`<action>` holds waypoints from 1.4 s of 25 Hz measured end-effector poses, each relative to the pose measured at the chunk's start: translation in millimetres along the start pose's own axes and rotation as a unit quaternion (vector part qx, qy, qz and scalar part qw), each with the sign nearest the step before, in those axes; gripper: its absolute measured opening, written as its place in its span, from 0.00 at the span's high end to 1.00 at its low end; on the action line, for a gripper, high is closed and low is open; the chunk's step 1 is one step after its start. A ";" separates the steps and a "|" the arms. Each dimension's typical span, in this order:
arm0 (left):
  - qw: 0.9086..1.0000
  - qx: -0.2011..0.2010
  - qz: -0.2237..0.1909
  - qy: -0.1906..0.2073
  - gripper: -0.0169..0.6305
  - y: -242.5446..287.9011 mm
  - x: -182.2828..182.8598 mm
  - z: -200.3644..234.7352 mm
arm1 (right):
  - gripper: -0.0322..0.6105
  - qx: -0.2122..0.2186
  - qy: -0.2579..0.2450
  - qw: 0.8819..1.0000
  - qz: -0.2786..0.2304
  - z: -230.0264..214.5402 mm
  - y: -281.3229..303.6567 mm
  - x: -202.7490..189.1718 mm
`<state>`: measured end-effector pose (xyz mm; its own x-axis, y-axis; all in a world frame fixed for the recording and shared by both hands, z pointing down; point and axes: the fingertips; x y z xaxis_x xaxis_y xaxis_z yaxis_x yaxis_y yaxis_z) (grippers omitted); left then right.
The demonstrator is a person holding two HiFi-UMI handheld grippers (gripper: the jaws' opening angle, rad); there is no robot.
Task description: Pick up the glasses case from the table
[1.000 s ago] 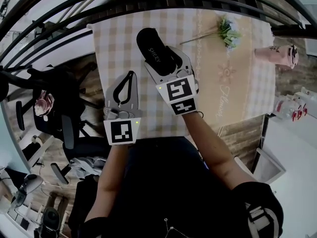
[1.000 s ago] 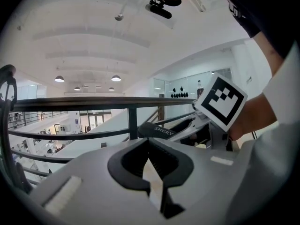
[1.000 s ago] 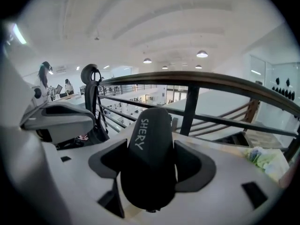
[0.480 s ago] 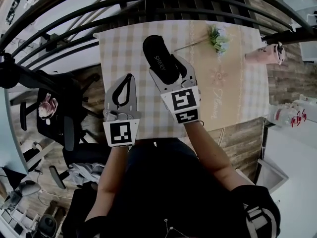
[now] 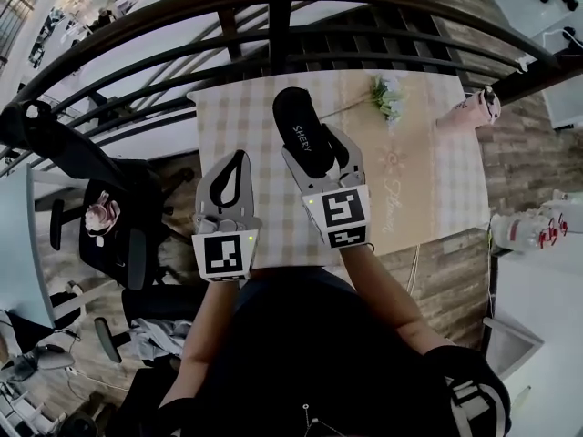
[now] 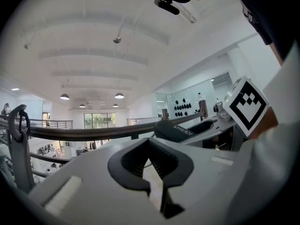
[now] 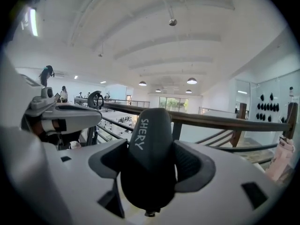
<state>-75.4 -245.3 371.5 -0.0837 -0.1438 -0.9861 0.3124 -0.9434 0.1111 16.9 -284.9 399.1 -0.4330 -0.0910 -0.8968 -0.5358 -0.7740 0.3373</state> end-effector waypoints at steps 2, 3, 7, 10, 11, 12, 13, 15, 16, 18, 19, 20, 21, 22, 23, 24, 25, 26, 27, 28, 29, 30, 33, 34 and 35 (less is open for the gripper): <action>1.000 -0.002 -0.010 0.006 0.95 -2.8 11.8 -3.7 | 0.47 -0.007 0.002 1.000 -0.014 -5.0 -8.8 10.1; 1.000 -0.003 -0.017 0.008 0.95 -4.0 17.5 -5.4 | 0.47 -0.010 0.001 1.000 -0.021 -8.1 -13.0 15.3; 0.999 0.000 -0.037 -0.001 0.95 -10.2 36.8 -9.2 | 0.47 -0.039 -0.003 0.997 -0.062 -21.3 -29.5 40.4; 0.999 -0.005 -0.040 -0.008 0.95 -17.2 44.8 -14.0 | 0.47 -0.061 0.000 0.994 -0.091 -26.0 -42.5 55.0; 0.999 -0.008 -0.042 -0.008 0.95 -18.3 47.4 -15.4 | 0.47 -0.068 0.001 0.992 -0.102 -28.0 -45.3 59.6; 0.999 -0.011 -0.045 -0.007 0.95 -19.1 50.1 -16.7 | 0.47 -0.075 0.001 0.991 -0.113 -30.0 -48.0 64.0; 0.999 -0.012 -0.048 -0.006 0.95 -20.0 52.6 -17.9 | 0.47 -0.081 0.001 0.989 -0.123 -31.7 -50.7 68.0; 0.999 -0.013 -0.053 -0.006 0.95 -22.0 58.1 -19.3 | 0.47 -0.093 0.001 0.986 -0.142 -33.9 -56.4 75.2; 0.998 -0.014 -0.054 -0.005 0.95 -22.8 60.3 -19.5 | 0.47 -0.099 0.002 0.984 -0.151 -34.8 -59.0 78.9; 0.998 -0.014 -0.056 -0.003 0.95 -23.9 62.9 -18.2 | 0.47 -0.108 0.000 0.980 -0.166 -36.1 -63.5 86.3; 0.998 -0.012 -0.056 -0.003 0.95 -24.2 63.7 -16.9 | 0.47 -0.112 -0.003 0.979 -0.171 -36.3 -65.2 89.6; 0.998 -0.010 -0.057 -0.003 0.95 -24.5 64.9 -15.5 | 0.47 -0.114 -0.007 0.978 -0.176 -36.3 -66.7 92.4; 0.998 -0.008 -0.059 -0.002 0.95 -24.8 66.3 -14.0 | 0.47 -0.117 -0.010 0.976 -0.181 -36.3 -68.1 94.7; 0.998 -0.006 -0.060 -0.002 0.95 -25.1 68.1 -12.5 | 0.47 -0.120 -0.010 0.975 -0.186 -36.5 -69.4 97.0; 0.998 -0.003 -0.062 -0.002 0.95 -25.5 70.3 -11.0 | 0.47 -0.123 -0.009 0.974 -0.192 -36.8 -70.9 99.5; 0.998 -0.001 -0.065 -0.002 0.95 -26.0 73.1 -9.5 | 0.47 -0.127 -0.006 0.972 -0.198 -37.3 -72.4 102.3; 0.998 0.001 -0.068 0.000 0.95 -26.6 76.6 -8.0 | 0.47 -0.131 -0.005 0.970 -0.204 -37.6 -73.8 105.1; 0.997 0.005 -0.071 0.003 0.95 -27.5 80.0 -6.3 | 0.47 -0.133 -0.007 0.969 -0.207 -37.6 -75.2 107.5; 0.997 0.009 -0.073 0.007 0.95 -28.5 83.1 -4.5 | 0.47 -0.135 -0.011 0.968 -0.211 -37.4 -76.5 109.8; 0.997 0.012 -0.076 0.012 0.95 -29.5 86.1 -3.0 | 0.47 -0.137 -0.013 0.967 -0.215 -37.2 -77.8 112.3; 0.997 0.016 -0.079 0.017 0.95 -30.5 89.3 -1.6 | 0.47 -0.139 -0.015 0.965 -0.220 -37.0 -79.1 114.7; 0.996 0.019 -0.082 0.019 0.95 -31.6 92.6 -0.2 | 0.47 -0.141 -0.016 0.964 -0.225 -37.0 -80.6 117.1; 0.995 0.028 -0.090 0.019 0.95 -35.4 101.9 3.0 | 0.47 -0.147 -0.020 0.959 -0.243 -37.8 -85.6 123.8; 0.995 0.027 -0.092 0.020 0.95 -36.1 104.5 3.0 | 0.47 -0.149 -0.021 0.957 -0.248 -38.1 -87.5 125.9; 0.995 0.025 -0.093 0.020 0.95 -36.3 106.6 2.9 | 0.47 -0.151 -0.022 0.955 -0.254 -38.6 -89.4 127.9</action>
<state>-98.4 -227.2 262.7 -0.0980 0.0457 -0.9941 0.2482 -0.9662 -0.0689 37.3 -251.6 243.2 -0.2061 0.3652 -0.9078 -0.4533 -0.8578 -0.2422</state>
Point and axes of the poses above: the fingertips, and each gripper's own axes: y forward along the fingers, z to its left, x out of its top, and after that the axes turned 12 degrees about -y, right-handed
